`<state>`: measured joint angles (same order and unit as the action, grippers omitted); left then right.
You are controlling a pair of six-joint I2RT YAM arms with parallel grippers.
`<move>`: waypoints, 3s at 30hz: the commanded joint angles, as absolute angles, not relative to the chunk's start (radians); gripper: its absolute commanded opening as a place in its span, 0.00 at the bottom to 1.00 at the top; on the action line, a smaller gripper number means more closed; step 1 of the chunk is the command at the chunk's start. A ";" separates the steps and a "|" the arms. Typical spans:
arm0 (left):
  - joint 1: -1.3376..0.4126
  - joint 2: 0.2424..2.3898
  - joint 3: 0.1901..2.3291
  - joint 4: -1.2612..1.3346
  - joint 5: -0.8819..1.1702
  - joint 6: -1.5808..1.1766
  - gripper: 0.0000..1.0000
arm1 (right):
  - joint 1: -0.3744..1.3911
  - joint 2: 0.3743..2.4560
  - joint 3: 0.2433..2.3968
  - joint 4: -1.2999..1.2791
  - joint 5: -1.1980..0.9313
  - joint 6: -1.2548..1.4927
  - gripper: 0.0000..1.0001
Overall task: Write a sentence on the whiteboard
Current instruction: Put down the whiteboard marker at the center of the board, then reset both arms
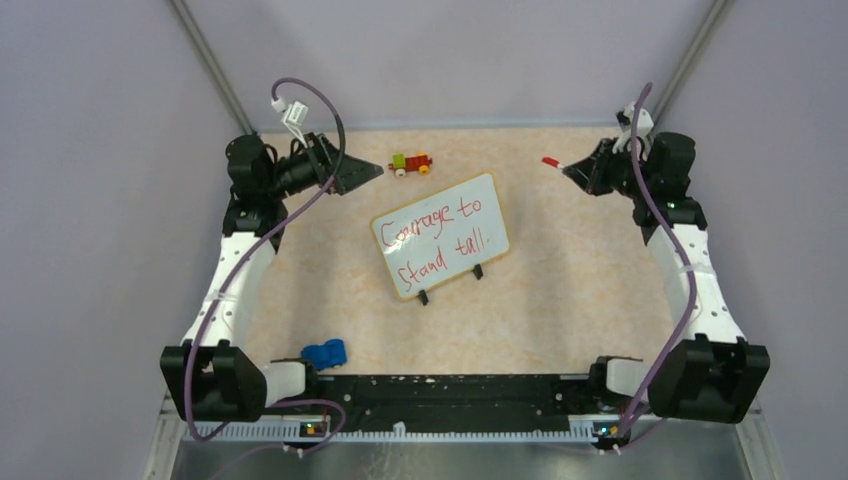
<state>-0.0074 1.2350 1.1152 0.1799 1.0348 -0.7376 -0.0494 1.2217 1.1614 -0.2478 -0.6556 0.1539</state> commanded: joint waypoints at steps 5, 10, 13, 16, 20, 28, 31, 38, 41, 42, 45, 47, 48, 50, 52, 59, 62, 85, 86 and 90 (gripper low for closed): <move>-0.007 1.189 1.162 -0.124 0.962 -0.401 0.99 | -0.175 1.232 0.972 -0.283 -0.397 -0.133 0.00; -0.006 1.187 1.135 -0.138 0.958 -0.373 0.99 | -0.217 1.317 0.915 -0.270 -0.300 -0.217 0.00; -0.007 1.192 1.121 -0.156 0.949 -0.347 0.99 | -0.230 1.361 0.880 -0.217 -0.263 -0.250 0.00; -0.007 1.197 1.107 -0.157 0.952 -0.343 0.99 | -0.242 1.414 0.862 -0.186 -0.246 -0.270 0.00; -0.006 1.197 1.098 -0.151 0.962 -0.343 0.99 | -0.261 1.468 0.846 -0.155 -0.237 -0.300 0.00; -0.006 1.191 1.078 -0.151 0.946 -0.339 0.99 | -0.286 1.503 0.813 -0.189 -0.268 -0.368 0.00; -0.007 1.193 1.071 -0.138 0.955 -0.345 0.99 | -0.287 1.505 0.812 -0.239 -0.280 -0.393 0.03; 0.021 1.196 1.070 -0.122 0.973 -0.363 0.99 | -0.287 1.522 0.795 -0.303 -0.261 -0.451 0.09; 0.024 1.194 1.067 -0.121 0.974 -0.364 0.99 | -0.288 1.523 0.780 -0.303 -0.256 -0.460 0.11; 0.024 1.194 1.066 -0.120 0.975 -0.364 0.99 | -0.288 1.523 0.779 -0.305 -0.255 -0.462 0.13; 0.026 1.193 1.065 -0.116 0.980 -0.367 0.99 | -0.287 1.525 0.775 -0.322 -0.264 -0.469 0.16; 0.026 1.191 1.064 -0.111 0.983 -0.371 0.99 | -0.287 1.525 0.770 -0.325 -0.264 -0.471 0.18; 0.027 1.191 1.063 -0.109 0.985 -0.372 0.99 | -0.288 1.525 0.769 -0.325 -0.264 -0.475 0.18; 0.028 1.191 1.060 -0.106 0.988 -0.375 0.99 | -0.288 1.528 0.769 -0.327 -0.261 -0.475 0.18; 0.028 1.191 1.060 -0.103 0.992 -0.378 0.99 | -0.288 1.533 0.772 -0.335 -0.266 -0.475 0.18; 0.028 1.197 1.080 -0.150 0.976 -0.353 0.99 | -0.288 1.516 0.812 -0.388 -0.291 -0.474 0.30; 0.028 1.223 1.112 -0.216 0.966 -0.300 0.99 | -0.287 1.488 0.845 -0.421 -0.308 -0.466 0.42; 0.151 1.456 1.287 -0.659 0.420 0.230 0.99 | -0.284 1.311 1.130 -0.664 -0.648 -0.338 0.80; 0.156 1.458 1.273 -0.660 0.400 0.239 0.99 | -0.285 1.299 1.095 -0.637 -0.640 -0.335 0.80; 0.167 1.456 1.212 -0.661 0.373 0.262 0.99 | -0.285 1.264 0.978 -0.540 -0.626 -0.315 0.81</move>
